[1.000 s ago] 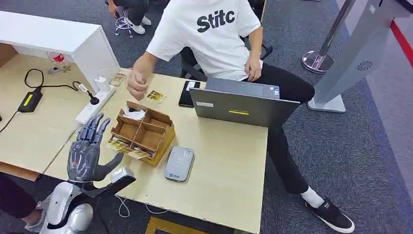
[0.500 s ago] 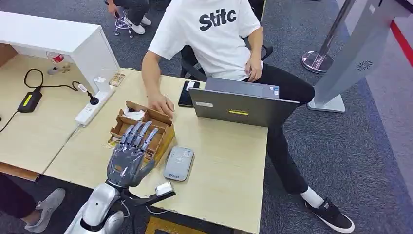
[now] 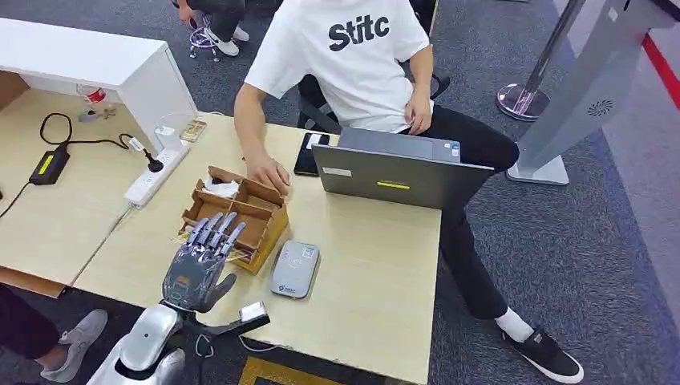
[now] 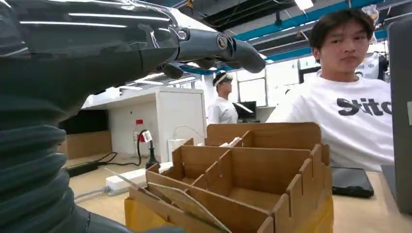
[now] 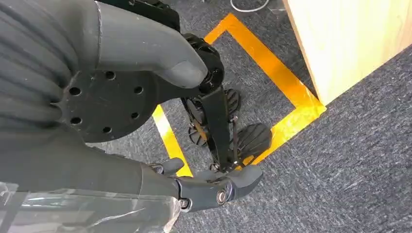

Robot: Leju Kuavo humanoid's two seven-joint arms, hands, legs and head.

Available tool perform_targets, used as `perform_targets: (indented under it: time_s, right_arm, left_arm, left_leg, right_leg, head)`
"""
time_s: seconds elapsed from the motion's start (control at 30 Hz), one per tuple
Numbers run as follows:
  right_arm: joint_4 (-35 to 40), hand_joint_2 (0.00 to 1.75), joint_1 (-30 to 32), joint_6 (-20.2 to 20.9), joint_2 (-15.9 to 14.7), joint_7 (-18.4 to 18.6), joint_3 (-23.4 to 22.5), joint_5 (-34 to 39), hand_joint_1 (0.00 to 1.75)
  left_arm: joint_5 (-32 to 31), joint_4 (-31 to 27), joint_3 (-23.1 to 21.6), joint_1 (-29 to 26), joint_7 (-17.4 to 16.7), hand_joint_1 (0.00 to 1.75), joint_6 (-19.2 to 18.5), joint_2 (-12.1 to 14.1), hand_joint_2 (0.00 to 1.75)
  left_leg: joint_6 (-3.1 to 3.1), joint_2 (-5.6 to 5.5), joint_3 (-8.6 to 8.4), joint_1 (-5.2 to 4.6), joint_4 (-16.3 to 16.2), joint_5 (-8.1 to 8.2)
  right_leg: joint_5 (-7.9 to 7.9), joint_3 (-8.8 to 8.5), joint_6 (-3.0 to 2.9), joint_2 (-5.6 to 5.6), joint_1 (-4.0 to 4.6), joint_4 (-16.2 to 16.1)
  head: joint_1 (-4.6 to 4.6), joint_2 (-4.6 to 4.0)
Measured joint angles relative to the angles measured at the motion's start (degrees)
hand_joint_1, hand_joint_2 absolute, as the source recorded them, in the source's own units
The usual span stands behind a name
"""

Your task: Pass the card to the sensor for recognition and then transmit it.

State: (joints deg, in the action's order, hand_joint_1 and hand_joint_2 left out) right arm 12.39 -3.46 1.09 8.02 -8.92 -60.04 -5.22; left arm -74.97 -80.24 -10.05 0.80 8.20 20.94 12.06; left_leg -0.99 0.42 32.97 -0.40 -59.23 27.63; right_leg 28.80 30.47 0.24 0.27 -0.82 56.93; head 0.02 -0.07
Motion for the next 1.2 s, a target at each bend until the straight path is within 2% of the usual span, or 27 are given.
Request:
perform_targets:
  time_s: [0.47,0.7,0.9,1.2]
  right_arm:
    - [-0.07,1.75,-0.02,-0.81,0.00,1.71,-0.04,-0.24,0.00]
    - [-0.28,1.75,-0.02,-0.92,0.04,2.25,-0.07,-0.37,0.00]
    - [-0.33,1.75,-0.02,-1.62,0.35,2.60,-0.04,-1.12,0.00]
    - [-0.33,1.75,0.01,-1.62,0.66,2.60,-0.04,-1.51,0.00]
  left_arm:
    - [1.10,1.84,0.94,0.62,0.02,0.00,-1.07,0.85,1.75]
    - [5.86,4.00,1.88,1.37,2.76,0.00,-2.41,0.85,1.75]
    - [6.45,5.51,2.49,1.47,2.99,0.00,-4.05,0.81,1.75]
    - [6.91,7.35,3.23,1.62,2.93,0.00,-4.28,0.83,1.75]
  left_leg:
    - [0.00,-0.01,0.00,0.00,0.00,0.00]
    - [0.00,-0.01,0.00,0.00,0.00,0.00]
    - [0.00,-0.01,0.00,0.00,0.00,0.00]
    - [0.01,-0.01,0.00,0.00,0.00,0.00]
  right_leg:
    - [0.00,0.01,0.00,0.00,0.00,0.00]
    - [0.00,0.00,0.00,0.00,0.00,0.00]
    - [0.00,0.01,0.00,0.00,0.00,0.00]
    - [0.00,0.01,0.00,0.00,0.00,0.00]
  head:
    - [0.00,0.00]
    - [0.00,0.00]
    - [0.00,0.00]
    - [0.00,0.00]
